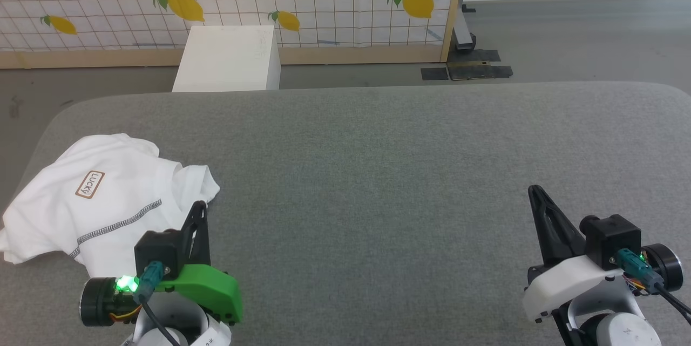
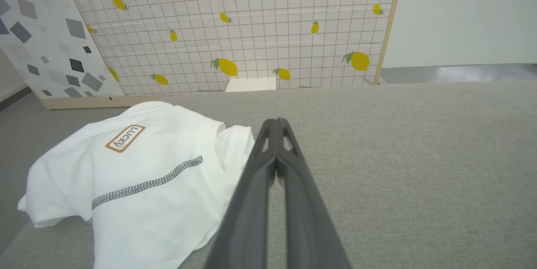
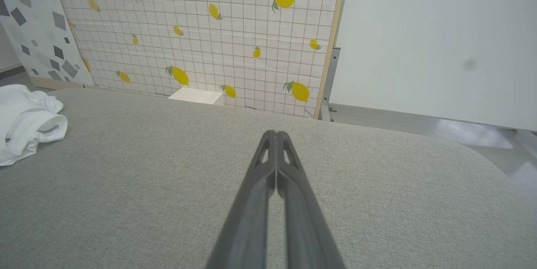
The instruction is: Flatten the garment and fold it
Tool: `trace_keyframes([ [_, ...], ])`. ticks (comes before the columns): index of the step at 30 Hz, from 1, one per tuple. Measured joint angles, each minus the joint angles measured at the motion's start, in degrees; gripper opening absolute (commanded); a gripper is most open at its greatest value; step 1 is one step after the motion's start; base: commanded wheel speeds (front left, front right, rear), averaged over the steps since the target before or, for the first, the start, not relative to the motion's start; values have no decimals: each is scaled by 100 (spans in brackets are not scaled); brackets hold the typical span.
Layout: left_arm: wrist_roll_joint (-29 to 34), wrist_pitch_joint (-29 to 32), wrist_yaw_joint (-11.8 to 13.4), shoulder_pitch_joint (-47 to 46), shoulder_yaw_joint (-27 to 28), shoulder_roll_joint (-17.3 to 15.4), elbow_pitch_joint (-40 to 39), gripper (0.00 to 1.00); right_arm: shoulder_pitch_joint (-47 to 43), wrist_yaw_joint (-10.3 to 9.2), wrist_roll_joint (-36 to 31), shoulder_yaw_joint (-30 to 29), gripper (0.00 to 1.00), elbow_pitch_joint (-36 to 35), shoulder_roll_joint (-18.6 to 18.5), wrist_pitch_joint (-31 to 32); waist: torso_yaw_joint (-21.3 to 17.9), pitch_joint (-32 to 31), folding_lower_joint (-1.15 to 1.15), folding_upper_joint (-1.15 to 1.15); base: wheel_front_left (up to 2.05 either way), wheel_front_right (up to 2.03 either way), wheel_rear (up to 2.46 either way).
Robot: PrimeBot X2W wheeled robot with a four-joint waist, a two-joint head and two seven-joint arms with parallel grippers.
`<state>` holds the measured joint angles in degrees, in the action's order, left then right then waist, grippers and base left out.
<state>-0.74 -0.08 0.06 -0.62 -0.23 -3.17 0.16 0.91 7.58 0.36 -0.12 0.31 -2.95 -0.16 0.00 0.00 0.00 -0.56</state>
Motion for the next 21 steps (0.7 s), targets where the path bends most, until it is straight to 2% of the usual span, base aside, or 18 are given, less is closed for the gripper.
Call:
trace_keyframes([
  [21, 0, 0, 0, 0, 0, 0, 0, 0, 0, 0, 0, 0, 0, 0, 0, 0, 0, 0, 0, 0, 0, 0, 0],
])
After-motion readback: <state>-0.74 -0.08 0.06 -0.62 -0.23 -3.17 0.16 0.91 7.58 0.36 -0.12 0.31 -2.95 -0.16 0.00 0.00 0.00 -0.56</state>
